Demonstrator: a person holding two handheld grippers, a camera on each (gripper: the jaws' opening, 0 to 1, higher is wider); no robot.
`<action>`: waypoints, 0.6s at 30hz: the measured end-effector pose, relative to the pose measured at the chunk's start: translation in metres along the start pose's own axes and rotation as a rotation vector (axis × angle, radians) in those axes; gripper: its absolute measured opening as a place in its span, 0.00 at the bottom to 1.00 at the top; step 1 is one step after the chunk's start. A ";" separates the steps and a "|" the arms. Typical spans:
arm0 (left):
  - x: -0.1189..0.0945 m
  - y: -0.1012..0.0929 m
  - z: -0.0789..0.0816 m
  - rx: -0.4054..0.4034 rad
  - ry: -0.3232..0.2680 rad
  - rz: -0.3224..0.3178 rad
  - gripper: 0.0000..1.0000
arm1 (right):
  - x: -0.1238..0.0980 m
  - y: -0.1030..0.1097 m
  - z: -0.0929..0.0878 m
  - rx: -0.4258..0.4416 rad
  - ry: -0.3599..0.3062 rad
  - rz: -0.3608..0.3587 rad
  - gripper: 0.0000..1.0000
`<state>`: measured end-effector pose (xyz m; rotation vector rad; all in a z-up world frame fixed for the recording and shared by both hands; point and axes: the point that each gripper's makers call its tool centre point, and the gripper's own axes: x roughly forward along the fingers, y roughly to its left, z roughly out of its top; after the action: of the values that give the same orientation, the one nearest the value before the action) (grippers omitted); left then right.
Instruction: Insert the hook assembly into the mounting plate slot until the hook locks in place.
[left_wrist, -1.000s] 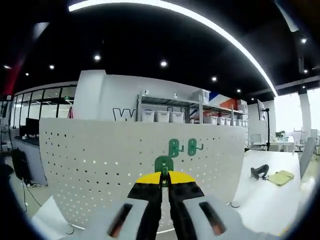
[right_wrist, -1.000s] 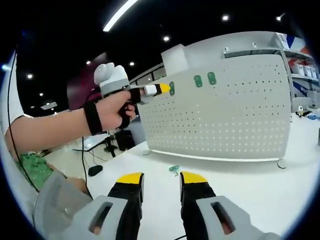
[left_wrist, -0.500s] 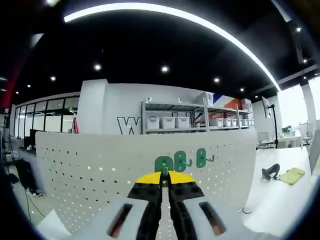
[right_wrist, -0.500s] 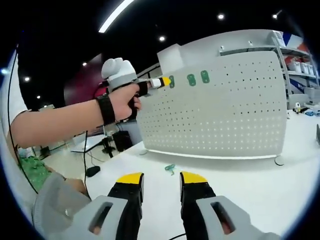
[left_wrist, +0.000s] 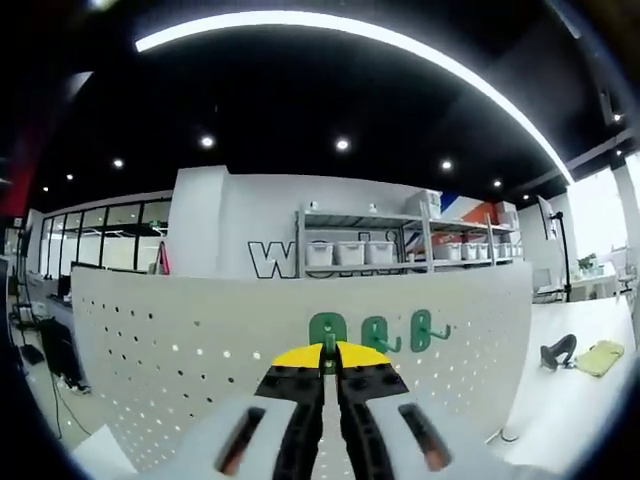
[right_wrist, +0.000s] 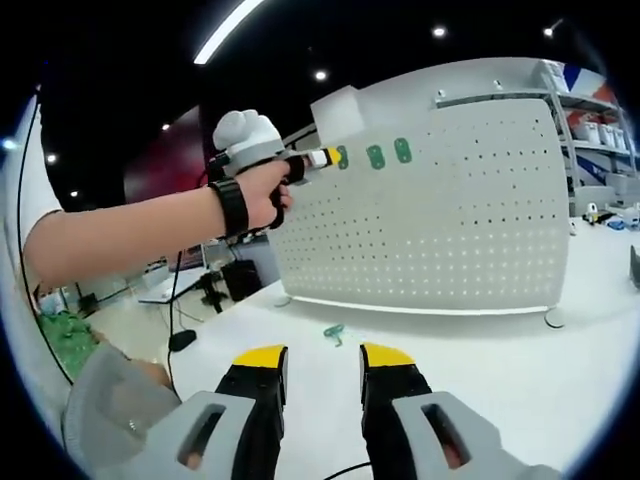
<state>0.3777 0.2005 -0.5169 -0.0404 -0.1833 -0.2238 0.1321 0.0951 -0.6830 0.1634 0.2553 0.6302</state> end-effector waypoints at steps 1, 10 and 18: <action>0.002 0.000 0.001 0.001 -0.004 -0.002 0.03 | 0.000 0.000 0.000 0.002 0.001 -0.001 0.29; 0.014 0.011 -0.002 0.020 -0.002 0.040 0.03 | -0.004 -0.007 -0.004 0.009 0.015 -0.015 0.29; 0.020 0.008 -0.008 0.019 0.012 0.040 0.03 | -0.003 -0.011 -0.004 0.012 0.018 -0.022 0.28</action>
<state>0.4002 0.2033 -0.5208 -0.0242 -0.1721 -0.1829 0.1349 0.0845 -0.6893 0.1662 0.2781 0.6085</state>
